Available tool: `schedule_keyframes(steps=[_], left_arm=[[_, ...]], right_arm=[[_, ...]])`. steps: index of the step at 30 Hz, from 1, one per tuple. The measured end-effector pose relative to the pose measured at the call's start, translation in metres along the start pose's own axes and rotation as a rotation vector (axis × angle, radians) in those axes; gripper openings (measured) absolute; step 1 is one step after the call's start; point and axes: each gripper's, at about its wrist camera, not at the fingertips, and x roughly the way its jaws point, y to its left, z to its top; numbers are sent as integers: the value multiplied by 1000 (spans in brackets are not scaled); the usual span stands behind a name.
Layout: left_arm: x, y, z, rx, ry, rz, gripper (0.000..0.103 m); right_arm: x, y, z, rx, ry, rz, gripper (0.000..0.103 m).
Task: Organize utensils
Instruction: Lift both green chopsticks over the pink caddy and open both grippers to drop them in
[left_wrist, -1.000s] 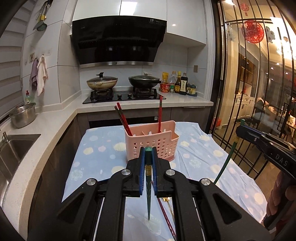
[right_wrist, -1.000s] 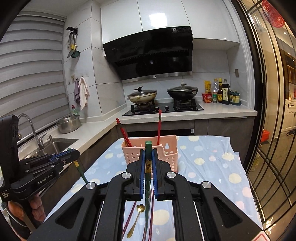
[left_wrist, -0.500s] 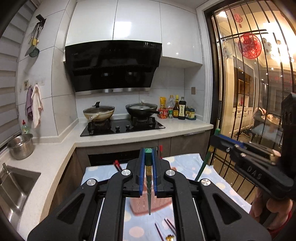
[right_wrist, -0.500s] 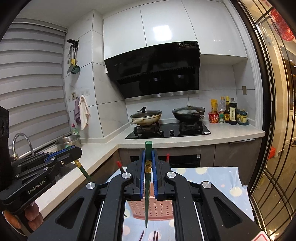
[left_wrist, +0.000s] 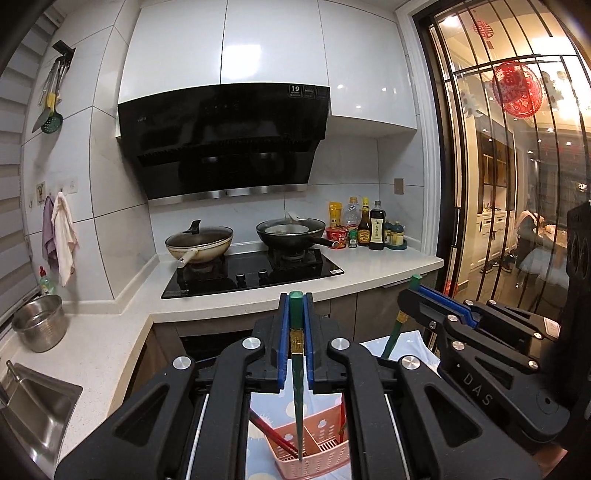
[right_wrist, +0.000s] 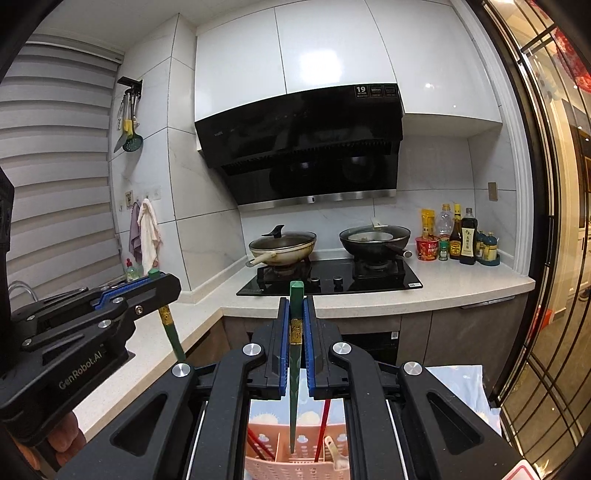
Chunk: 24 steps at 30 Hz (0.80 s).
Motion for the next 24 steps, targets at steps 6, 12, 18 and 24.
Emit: schedule_keyframes(steps=[6,12,18,24], left_arm=[[19,2,-14,2,29,2,7],[32,-1,-35,1,72,8,7],[48,2,-56,-19,134,4,7],[57,-2,-72,-23,183,16,9]], right_arm=[[26,-6,-16,12,46,1,7],[46,-13,-45,28,112,-8,7],[55,-21,-70,35,161,-31,7],[55,-28,-89,48,182,-61,12]])
